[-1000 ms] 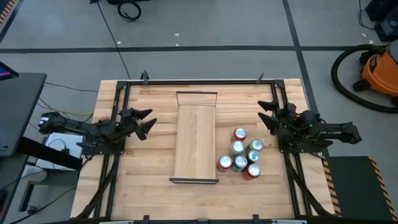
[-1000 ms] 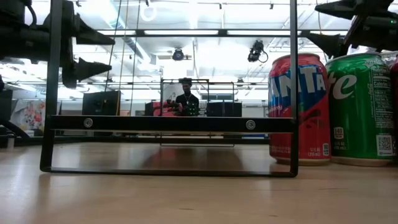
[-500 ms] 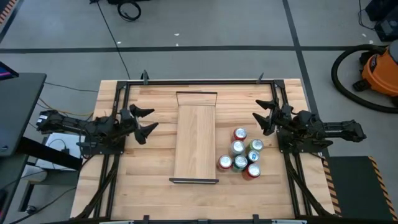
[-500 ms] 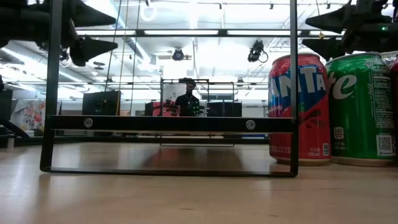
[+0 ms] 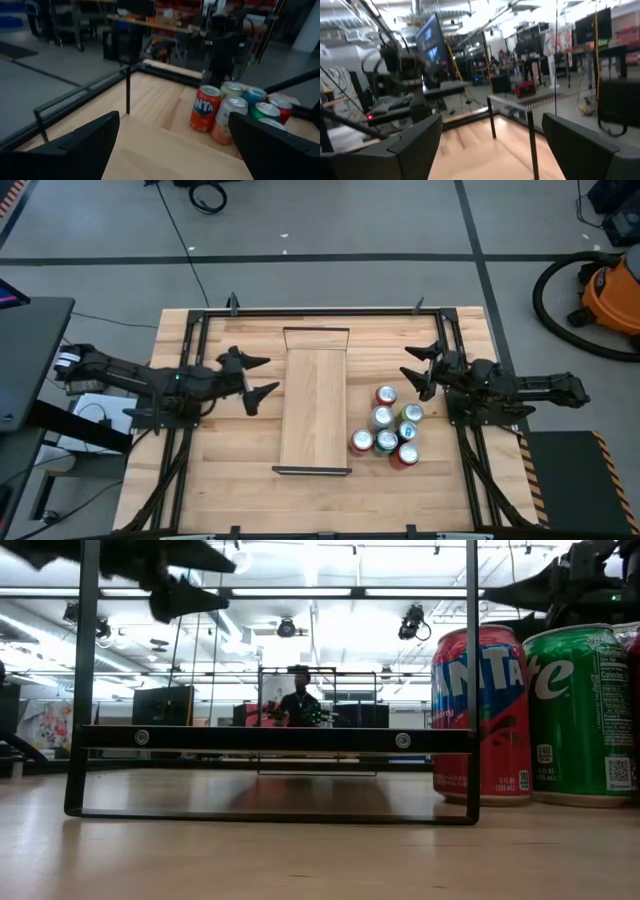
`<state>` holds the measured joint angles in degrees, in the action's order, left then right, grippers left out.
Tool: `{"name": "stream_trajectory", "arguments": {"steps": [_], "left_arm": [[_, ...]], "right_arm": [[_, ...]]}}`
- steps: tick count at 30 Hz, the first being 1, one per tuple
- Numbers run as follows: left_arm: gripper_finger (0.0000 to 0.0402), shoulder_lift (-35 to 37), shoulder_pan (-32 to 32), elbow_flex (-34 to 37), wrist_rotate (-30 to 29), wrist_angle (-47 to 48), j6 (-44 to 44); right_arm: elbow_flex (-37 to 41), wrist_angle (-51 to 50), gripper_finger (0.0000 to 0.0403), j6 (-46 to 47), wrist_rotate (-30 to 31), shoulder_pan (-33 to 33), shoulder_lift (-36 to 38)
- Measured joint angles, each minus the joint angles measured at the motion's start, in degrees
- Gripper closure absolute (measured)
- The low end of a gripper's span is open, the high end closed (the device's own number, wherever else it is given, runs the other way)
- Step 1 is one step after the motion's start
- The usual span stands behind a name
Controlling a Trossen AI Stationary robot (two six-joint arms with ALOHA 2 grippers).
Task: Place canned beverage on shelf
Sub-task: Put the top red soda can on the shelf
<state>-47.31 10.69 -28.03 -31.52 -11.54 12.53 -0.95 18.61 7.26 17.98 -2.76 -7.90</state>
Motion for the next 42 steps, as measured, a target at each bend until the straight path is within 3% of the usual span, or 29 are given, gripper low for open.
{"name": "stream_trajectory", "arguments": {"steps": [9, 16, 24, 33, 42], "left_arm": [[0.0015, -11.9, -0.3, -14.4, 2.9, 9.4, 2.4], [0.0015, -22.9, -4.2, -24.1, 11.7, 14.5, 2.0], [0.0015, -32.2, -7.6, -33.4, 17.6, 20.1, -1.0], [0.0015, -37.6, -7.9, -40.3, 21.5, 23.9, -0.5], [0.0015, -46.7, -4.9, -54.0, 20.8, 34.8, 2.3]], "right_arm": [[0.0, -3.3, 0.0049, 1.3, 0.3, 1.8, -1.8], [0.0, -4.8, 0.0049, 3.5, 0.5, 4.7, -4.2], [0.0, -5.5, 0.0049, 3.4, 5.9, 8.3, -5.1], [-6.1, -16.0, 0.0049, 2.4, 8.2, 9.4, -6.7], [-8.0, -20.7, 0.0049, 3.4, 11.1, 9.5, -10.3]]}}
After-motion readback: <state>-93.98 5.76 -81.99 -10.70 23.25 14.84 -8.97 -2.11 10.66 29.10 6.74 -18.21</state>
